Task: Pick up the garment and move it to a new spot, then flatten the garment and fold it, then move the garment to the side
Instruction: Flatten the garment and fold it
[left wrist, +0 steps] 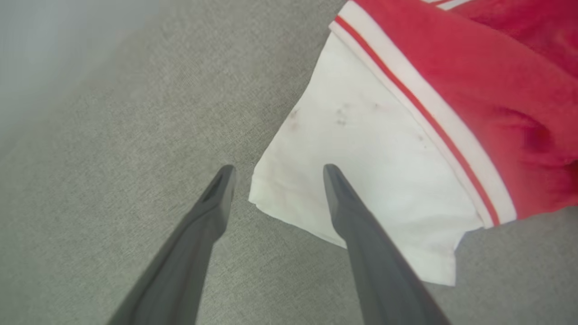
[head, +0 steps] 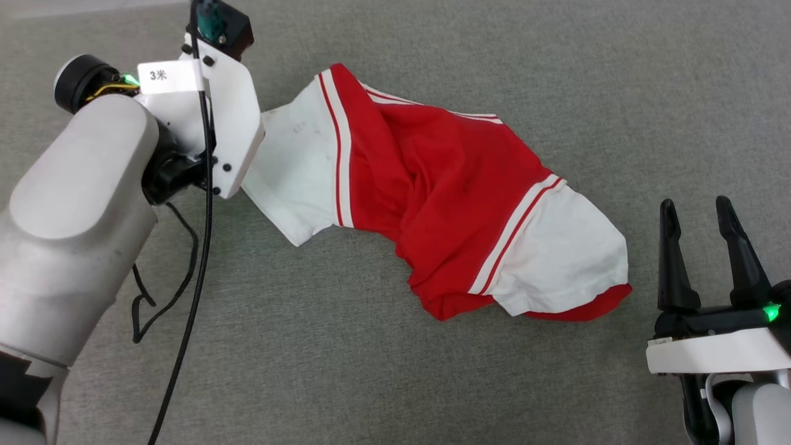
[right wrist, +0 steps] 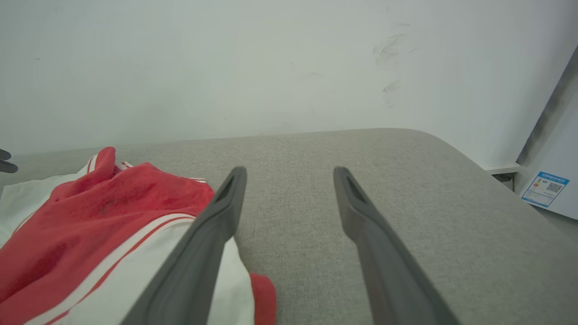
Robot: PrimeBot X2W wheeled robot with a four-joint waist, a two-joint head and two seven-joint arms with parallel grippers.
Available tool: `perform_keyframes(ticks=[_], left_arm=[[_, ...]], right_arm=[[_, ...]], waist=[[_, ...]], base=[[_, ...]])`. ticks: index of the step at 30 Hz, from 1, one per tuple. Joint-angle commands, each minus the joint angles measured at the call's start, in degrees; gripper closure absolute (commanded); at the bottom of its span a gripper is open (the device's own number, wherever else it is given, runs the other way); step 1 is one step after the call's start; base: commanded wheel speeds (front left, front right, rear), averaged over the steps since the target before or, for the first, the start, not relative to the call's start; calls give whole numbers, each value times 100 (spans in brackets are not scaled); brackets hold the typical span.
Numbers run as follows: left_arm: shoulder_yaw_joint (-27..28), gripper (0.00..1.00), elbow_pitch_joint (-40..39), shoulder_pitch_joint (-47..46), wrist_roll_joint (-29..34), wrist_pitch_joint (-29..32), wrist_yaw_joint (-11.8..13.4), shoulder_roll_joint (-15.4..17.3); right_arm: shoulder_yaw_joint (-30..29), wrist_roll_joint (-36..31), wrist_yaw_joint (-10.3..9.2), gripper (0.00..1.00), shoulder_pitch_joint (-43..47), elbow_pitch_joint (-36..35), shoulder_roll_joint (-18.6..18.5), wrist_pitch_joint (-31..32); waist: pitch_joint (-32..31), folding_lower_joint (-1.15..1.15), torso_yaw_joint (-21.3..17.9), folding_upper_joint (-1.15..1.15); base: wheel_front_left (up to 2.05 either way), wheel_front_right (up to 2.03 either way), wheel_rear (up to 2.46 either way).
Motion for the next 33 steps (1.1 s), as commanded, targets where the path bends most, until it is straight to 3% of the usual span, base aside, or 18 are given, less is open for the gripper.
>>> perform_keyframes(ticks=[1, 11, 13, 14, 26, 33], left_arm=[[-70, 0, 48, -64, -30, 62, 1, 53], [-1022, 0, 423, 25, -695, 577, -2, 327], [-1223, 62, 395, 153, -774, 543, -6, 370], [-1302, 100, 380, 195, -816, 484, -6, 383], [-1432, 100, -66, 204, -1195, -1114, 0, 505], [-1318, 100, -307, 811, -1475, -1475, 89, 913]], right_arm=[[1, 38, -4, 0, -84, -14, 14, -7], [37, 69, -4, 0, -227, -17, 14, -7], [19, 74, -4, 0, -210, -9, 13, -7], [-2, 68, -4, 0, -190, -4, 14, -8], [-77, -122, -4, 0, 131, 93, 13, -8], [-79, -177, -4, 0, 334, 117, 12, -7]], waist=[[110, -1, -87, 0], [314, -1, -237, 0], [298, -1, -236, 0], [275, -1, -216, 0], [-487, -1, 306, 0], [-828, -1, 669, 0]], base=[[0, 0, 0], [0, 0, 0], [0, 0, 0], [0, 0, 0], [0, 0, 0], [0, 0, 0]])
